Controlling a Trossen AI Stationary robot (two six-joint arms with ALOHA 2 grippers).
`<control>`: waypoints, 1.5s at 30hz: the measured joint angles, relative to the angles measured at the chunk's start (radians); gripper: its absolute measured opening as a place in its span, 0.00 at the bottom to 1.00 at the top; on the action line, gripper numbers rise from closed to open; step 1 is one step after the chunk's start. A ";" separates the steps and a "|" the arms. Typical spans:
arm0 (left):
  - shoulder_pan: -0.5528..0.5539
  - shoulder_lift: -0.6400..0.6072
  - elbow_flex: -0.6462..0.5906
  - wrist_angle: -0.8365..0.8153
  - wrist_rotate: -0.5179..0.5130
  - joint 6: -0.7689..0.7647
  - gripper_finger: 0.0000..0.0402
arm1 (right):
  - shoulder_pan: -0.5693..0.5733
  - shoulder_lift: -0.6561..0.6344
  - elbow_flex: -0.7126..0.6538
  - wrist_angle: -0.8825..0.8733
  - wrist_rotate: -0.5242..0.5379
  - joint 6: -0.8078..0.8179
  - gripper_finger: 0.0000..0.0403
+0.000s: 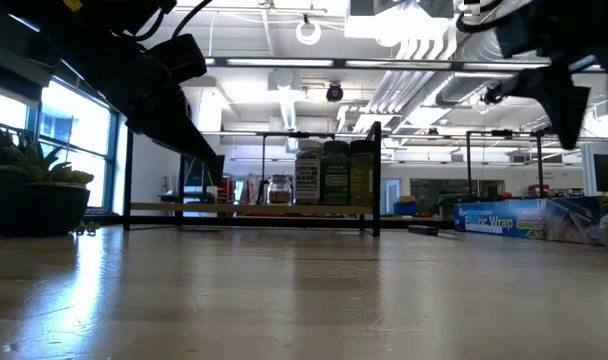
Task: Shelf spices
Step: Put the brown seasoning bottle on the shelf aligned with the other brown seasoning bottles, then put the brown seasoning bottle on the shelf aligned with the other brown seasoning bottle
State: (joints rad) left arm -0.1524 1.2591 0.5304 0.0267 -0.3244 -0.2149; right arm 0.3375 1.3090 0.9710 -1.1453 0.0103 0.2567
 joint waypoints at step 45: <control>-0.071 -0.016 0.000 0.087 -0.007 0.023 0.09 | 0.093 -0.113 -0.311 0.482 0.422 0.541 0.43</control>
State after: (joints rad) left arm -0.2237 1.2432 0.5304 0.1141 -0.3311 -0.1920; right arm 0.4304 1.1960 0.6603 -0.6633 0.4328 0.7979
